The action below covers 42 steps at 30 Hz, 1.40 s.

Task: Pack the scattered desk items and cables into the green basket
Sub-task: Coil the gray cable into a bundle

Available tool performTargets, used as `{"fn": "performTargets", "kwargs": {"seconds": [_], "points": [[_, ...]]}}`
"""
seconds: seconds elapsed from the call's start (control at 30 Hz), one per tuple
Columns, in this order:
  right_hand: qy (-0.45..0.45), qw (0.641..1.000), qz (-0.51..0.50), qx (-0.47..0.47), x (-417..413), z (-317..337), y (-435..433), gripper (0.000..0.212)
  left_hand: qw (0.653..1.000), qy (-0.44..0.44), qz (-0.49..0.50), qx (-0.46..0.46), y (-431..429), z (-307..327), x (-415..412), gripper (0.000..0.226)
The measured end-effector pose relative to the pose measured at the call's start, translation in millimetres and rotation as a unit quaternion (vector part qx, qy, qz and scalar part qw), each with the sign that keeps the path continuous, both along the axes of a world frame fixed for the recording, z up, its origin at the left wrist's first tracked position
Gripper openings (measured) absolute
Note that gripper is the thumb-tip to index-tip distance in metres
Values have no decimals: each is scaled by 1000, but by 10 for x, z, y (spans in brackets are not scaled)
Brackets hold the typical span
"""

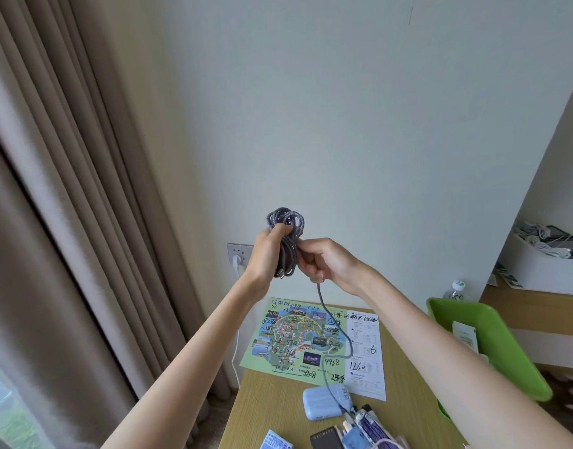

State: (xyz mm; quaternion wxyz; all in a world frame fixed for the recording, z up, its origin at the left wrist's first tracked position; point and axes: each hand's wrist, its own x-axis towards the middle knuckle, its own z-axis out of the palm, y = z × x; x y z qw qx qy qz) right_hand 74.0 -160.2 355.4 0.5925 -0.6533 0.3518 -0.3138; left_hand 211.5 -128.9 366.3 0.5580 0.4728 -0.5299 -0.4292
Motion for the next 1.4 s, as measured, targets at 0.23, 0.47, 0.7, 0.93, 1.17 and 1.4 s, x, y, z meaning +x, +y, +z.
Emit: {"fn": "performTargets", "kwargs": {"seconds": [0.23,0.47,0.7,0.93,1.17,1.4], "points": [[63,998,-22,-22,-57,-40,-13,54,997,73,-7,28,-65,-32,18,37],[84,993,-66,-40,-316,-39,-39,47,954,297,9,44,-203,14,133,23],[123,989,-47,-63,-562,77,-62,32,994,62,69,53,-277,-109,278,31],[137,985,-35,-98,-667,306,-100,23,971,-236,24,6,-265,-279,235,51],[122,981,-32,-149,-601,342,-83,26,933,-318,-170,-12,-74,-285,-26,40],[106,973,-78,-188,-572,225,-44,35,932,-235,-267,74,87,-158,-186,29]]}}
